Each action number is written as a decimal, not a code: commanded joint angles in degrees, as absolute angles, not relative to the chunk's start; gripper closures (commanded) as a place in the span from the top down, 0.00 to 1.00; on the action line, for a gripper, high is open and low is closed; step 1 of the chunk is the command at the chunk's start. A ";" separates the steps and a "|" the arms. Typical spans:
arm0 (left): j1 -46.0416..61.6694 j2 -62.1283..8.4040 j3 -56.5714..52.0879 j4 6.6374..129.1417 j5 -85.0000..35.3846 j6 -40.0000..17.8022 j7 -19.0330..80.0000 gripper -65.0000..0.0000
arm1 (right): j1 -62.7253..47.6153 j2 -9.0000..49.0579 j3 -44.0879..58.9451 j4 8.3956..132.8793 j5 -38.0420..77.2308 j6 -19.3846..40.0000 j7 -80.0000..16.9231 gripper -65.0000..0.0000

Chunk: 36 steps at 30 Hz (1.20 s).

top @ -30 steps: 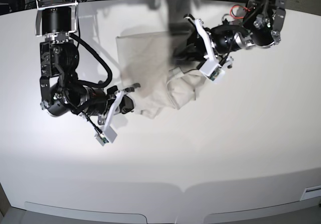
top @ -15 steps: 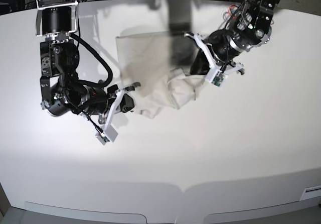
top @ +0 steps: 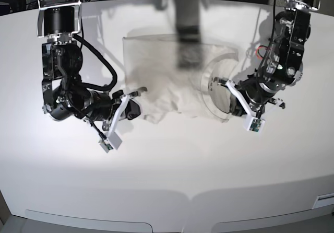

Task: Fold the T-shirt properly
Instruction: 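Grasp the bundled shirt with both grippers, then pull the shirt apart with both grippers, spreading it on the table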

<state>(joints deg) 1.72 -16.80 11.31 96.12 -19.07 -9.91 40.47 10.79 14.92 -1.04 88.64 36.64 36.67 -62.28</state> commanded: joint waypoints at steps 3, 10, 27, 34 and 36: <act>5.06 -17.15 11.20 98.10 -24.08 -14.06 39.20 0.00 | 12.38 14.52 -0.82 89.49 34.57 36.80 -59.22 0.00; 14.28 -16.67 11.35 98.91 -32.03 -19.94 35.29 0.00 | 12.36 14.44 -0.82 89.17 30.22 36.82 -56.07 0.00; 22.35 -9.41 11.18 98.35 -12.75 -18.17 23.86 0.00 | 7.11 12.38 -0.80 79.40 25.41 37.80 -52.51 0.00; 16.91 -9.41 11.18 86.11 -11.33 -17.96 22.15 0.00 | 0.73 12.36 -0.80 83.64 25.47 38.68 -52.45 0.00; 13.89 -9.43 11.18 81.32 -11.33 -17.96 22.13 0.00 | -1.28 12.38 -0.80 85.52 25.47 38.68 -52.36 0.00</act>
